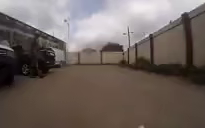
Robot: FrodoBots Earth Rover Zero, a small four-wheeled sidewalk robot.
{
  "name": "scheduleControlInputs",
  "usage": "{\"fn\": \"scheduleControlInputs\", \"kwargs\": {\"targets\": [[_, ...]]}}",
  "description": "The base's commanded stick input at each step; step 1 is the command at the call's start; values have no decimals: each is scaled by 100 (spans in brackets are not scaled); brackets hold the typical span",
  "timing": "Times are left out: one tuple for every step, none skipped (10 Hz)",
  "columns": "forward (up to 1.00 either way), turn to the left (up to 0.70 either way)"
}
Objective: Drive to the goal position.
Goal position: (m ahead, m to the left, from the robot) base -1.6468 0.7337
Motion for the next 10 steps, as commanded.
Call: {"fn": "scheduleControlInputs", "kwargs": {"targets": [[70, 0], [70, 0], [70, 0], [70, 0], [70, 0], [70, 0], [70, 0], [70, 0], [52, 0], [11, 0]]}}
